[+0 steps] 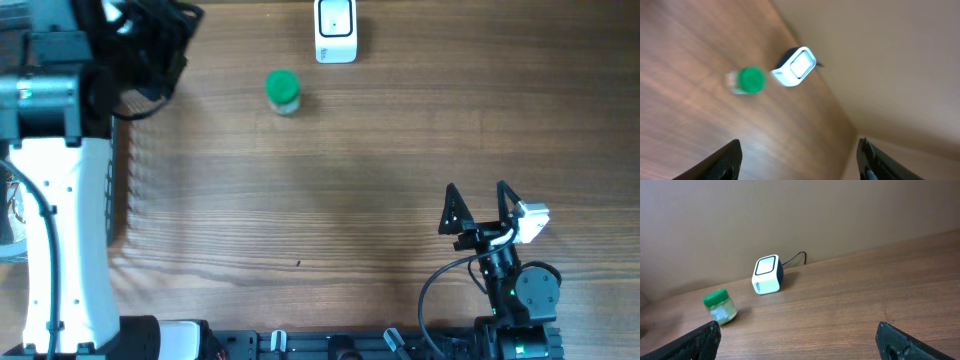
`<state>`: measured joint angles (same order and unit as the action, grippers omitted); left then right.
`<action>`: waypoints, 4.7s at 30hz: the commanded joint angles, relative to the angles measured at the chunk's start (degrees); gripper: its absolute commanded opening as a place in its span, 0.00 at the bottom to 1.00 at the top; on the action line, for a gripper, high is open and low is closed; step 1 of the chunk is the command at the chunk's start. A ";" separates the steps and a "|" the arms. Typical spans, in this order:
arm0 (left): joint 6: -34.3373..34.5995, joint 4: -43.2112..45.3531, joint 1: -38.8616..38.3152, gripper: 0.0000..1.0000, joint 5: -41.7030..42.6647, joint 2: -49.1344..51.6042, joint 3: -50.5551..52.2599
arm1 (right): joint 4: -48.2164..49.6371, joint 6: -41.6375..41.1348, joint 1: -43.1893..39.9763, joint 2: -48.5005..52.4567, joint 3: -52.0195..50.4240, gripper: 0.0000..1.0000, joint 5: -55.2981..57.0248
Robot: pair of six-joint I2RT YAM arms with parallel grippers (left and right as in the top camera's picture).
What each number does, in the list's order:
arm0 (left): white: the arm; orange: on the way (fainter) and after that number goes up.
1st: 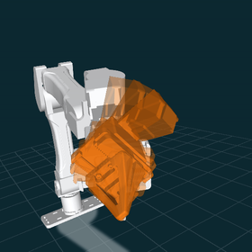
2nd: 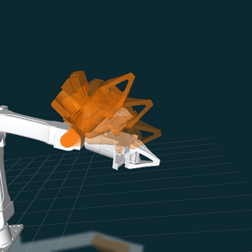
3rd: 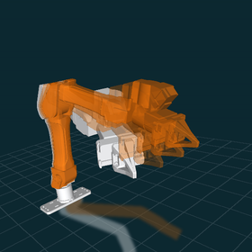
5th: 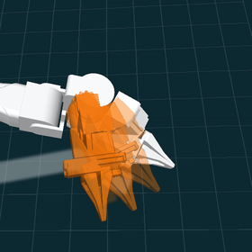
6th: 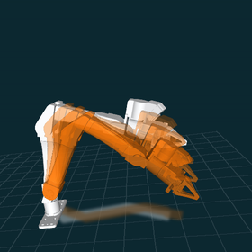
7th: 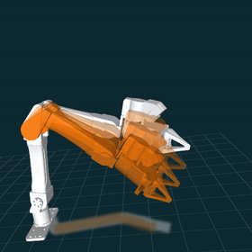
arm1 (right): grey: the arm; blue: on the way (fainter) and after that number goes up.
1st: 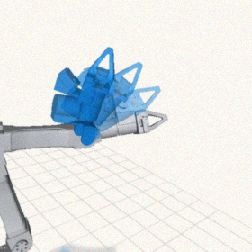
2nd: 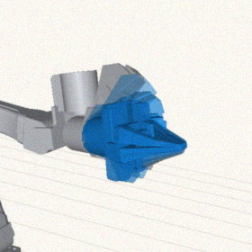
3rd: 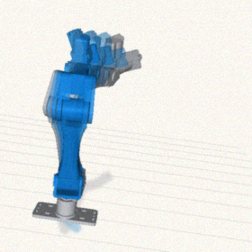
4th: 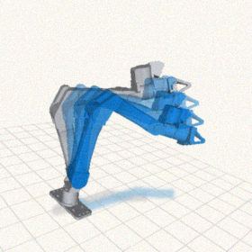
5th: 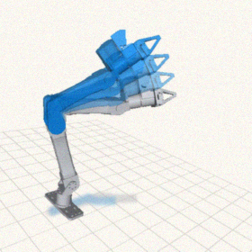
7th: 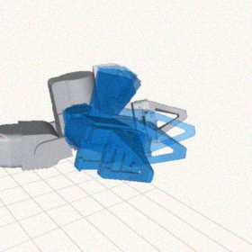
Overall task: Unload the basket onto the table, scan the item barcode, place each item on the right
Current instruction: 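Lift the jar out and carry it toward the white scanner, then hold the jar under the scanner window, then set it down, then reach the left gripper into the basket and grasp the clear snack bag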
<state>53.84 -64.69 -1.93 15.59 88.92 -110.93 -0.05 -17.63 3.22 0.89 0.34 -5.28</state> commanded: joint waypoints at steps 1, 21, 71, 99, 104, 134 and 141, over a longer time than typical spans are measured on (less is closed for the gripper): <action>-1.16 -3.89 -4.61 0.69 -17.09 1.20 -1.14 | 0.15 0.96 0.15 -0.46 -0.04 1.00 0.79; -13.46 0.66 -11.21 0.96 -22.49 17.38 -0.76 | 0.15 0.96 0.15 -0.46 -0.04 1.00 0.76; -47.87 17.51 -17.97 1.00 -18.27 34.25 -0.76 | 0.15 0.96 0.15 -0.46 -0.04 1.00 0.79; -37.73 2.89 4.00 1.00 -18.23 4.07 -0.83 | 0.15 0.96 0.15 -0.46 -0.04 1.00 0.79; -37.70 -0.76 20.46 1.00 -18.23 -2.58 -0.83 | 0.15 0.96 0.15 -0.46 -0.04 1.00 0.79; -58.77 -10.86 39.08 1.00 -25.70 32.09 -0.70 | 0.15 0.96 0.15 -0.46 -0.04 1.00 0.79; -61.46 -9.64 39.08 1.00 -30.32 33.90 -0.15 | 0.15 0.96 0.15 -0.46 -0.04 1.00 0.79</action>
<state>-4.82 -75.16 36.88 -11.57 122.28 -111.61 -0.03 -17.63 3.22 0.89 0.34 -5.28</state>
